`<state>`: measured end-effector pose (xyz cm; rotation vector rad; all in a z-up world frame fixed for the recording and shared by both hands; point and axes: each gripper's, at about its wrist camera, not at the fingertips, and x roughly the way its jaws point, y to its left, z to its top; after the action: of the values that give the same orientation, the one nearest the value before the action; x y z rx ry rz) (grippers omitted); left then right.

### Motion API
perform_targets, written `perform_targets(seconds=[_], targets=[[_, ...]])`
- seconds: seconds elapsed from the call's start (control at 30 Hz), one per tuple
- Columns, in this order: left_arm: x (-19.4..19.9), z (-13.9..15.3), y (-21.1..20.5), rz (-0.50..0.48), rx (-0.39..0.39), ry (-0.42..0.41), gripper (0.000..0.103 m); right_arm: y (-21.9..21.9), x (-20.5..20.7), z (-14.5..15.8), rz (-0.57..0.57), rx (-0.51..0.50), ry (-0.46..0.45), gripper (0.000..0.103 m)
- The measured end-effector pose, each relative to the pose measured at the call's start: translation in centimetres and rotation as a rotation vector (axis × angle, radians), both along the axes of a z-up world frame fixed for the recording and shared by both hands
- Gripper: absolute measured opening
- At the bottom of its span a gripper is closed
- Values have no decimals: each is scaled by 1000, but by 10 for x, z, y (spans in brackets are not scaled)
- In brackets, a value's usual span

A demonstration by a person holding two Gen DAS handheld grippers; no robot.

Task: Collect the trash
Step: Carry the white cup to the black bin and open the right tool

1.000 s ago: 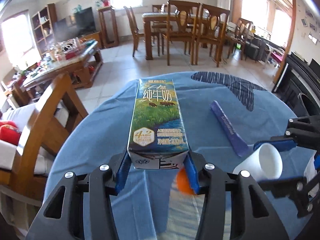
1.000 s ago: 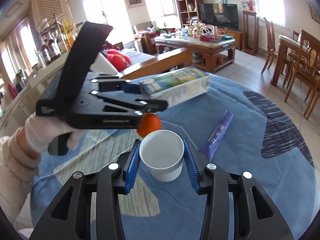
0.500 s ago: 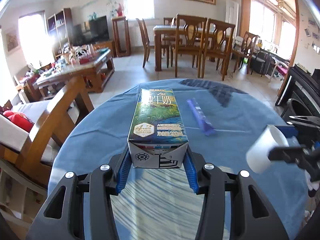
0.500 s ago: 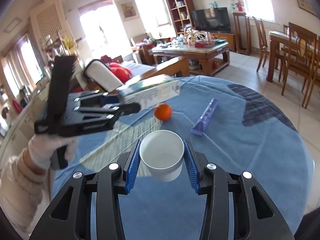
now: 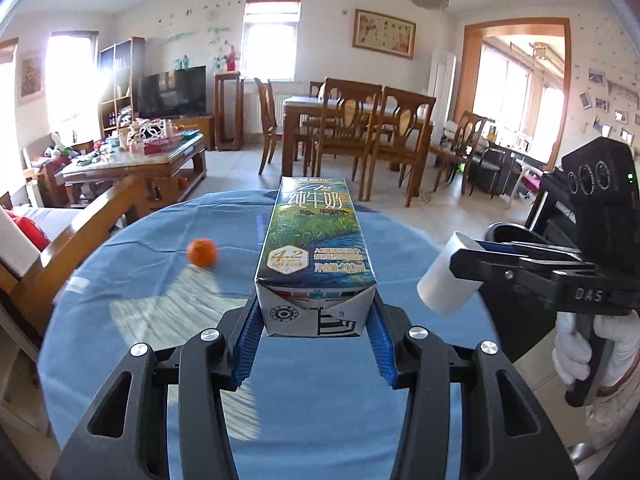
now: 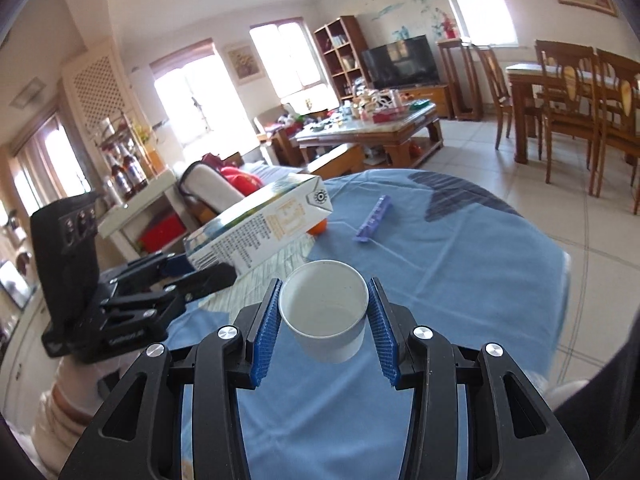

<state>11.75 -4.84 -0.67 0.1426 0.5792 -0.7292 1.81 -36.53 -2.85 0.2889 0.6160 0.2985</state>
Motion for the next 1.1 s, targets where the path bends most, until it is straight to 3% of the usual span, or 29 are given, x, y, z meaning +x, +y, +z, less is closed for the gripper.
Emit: perform_targets(seconds=[0.43, 0.5, 0.63, 0.73, 0.8, 0.93, 1.1], targets=[[-63, -4, -99, -178, 19, -39, 48, -110, -103, -1, -194, 50, -42, 43], [-67, -8, -115, -205, 25, -36, 48, -127, -114, -5, -222, 54, -37, 36], [-69, -17, -135, -223, 30, -20, 48, -154, -122, -19, -257, 70, -13, 36], [-67, -27, -135, -205, 27, 6, 48, -152, -125, -38, -197, 86, 22, 37], [-66, -35, -132, -188, 34, 27, 48, -143, -124, -65, -132, 104, 103, 59], [-67, -43, -122, -167, 42, 43, 48, -141, -131, -100, -132, 145, 165, 59], [-69, -48, -116, -165, 34, 66, 48, -159, -146, -101, -197, 194, 142, 58]])
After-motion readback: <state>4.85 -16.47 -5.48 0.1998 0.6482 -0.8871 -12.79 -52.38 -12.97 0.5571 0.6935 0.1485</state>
